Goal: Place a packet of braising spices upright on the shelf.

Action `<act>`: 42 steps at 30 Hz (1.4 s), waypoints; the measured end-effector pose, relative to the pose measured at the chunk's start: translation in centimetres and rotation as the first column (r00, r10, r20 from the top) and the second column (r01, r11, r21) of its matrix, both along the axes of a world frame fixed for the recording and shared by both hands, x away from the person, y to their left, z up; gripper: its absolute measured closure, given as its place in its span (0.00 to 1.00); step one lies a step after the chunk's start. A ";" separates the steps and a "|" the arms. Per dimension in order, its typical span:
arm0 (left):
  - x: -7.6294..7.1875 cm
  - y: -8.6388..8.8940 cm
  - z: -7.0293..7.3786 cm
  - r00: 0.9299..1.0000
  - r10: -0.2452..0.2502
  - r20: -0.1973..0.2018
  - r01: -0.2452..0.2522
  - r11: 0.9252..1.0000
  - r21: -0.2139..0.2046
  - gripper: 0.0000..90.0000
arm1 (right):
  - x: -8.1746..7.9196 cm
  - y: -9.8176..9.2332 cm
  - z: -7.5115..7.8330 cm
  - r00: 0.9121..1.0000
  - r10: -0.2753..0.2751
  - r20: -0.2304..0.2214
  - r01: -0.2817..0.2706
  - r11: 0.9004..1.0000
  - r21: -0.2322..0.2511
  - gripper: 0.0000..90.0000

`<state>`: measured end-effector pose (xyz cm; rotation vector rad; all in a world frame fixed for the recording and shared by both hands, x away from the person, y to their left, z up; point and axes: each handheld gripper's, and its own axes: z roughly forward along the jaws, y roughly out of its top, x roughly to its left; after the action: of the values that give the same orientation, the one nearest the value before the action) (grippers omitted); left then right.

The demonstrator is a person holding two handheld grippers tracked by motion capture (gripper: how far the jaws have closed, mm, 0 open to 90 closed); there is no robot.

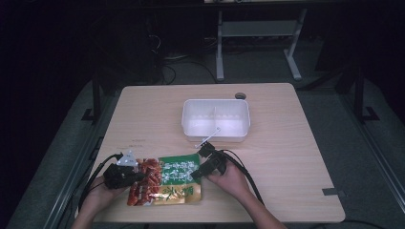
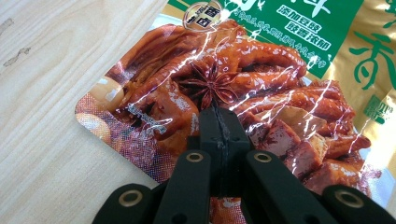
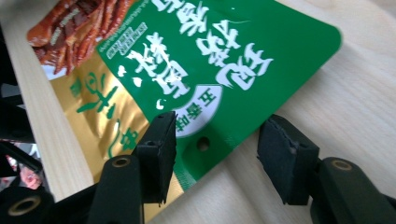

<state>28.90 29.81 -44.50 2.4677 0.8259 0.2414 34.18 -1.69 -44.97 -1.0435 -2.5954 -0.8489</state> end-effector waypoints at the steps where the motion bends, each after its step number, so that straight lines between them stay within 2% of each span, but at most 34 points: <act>1: 0.0 0.0 0.0 1.000 0.000 0.000 0.000 1.000 0.001 1.00 | 0.0 0.1 0.0 1.000 0.001 -0.003 -0.001 1.000 0.005 0.52; 11: 0.0 0.0 0.0 1.000 -0.001 0.001 0.001 1.000 0.002 1.00 | -0.2 1.2 0.8 1.000 0.028 -0.012 -0.027 0.998 0.056 0.60; 20: 0.0 0.0 0.0 1.000 -0.004 0.003 0.004 1.000 0.003 1.00 | 0.4 2.5 -0.1 0.998 0.028 -0.060 -0.025 0.998 0.052 0.67; 23: 0.0 0.0 0.0 1.000 -0.005 0.005 0.005 1.000 0.003 1.00 | 0.4 2.8 -0.5 0.998 0.025 -0.065 -0.022 0.999 0.046 0.75; 31: -0.1 -0.2 0.0 1.000 -0.006 0.016 0.006 1.000 0.004 1.00 | 0.6 2.6 -0.7 0.997 0.006 -0.082 -0.001 0.998 0.061 0.85; 38: 0.0 0.0 0.2 1.000 0.000 0.020 0.001 1.000 -0.019 0.90 | 0.8 1.9 -0.9 0.995 -0.014 -0.094 0.025 0.993 0.119 0.95; 42: -0.2 0.1 0.7 0.998 0.010 0.057 -0.006 0.998 -0.061 0.80 | 0.8 1.6 -0.6 0.996 -0.019 -0.083 0.031 0.990 0.137 0.98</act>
<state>28.69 29.95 -43.77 2.3905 0.8074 0.2844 34.96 -0.10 -45.56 -1.0507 -2.4235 -0.9567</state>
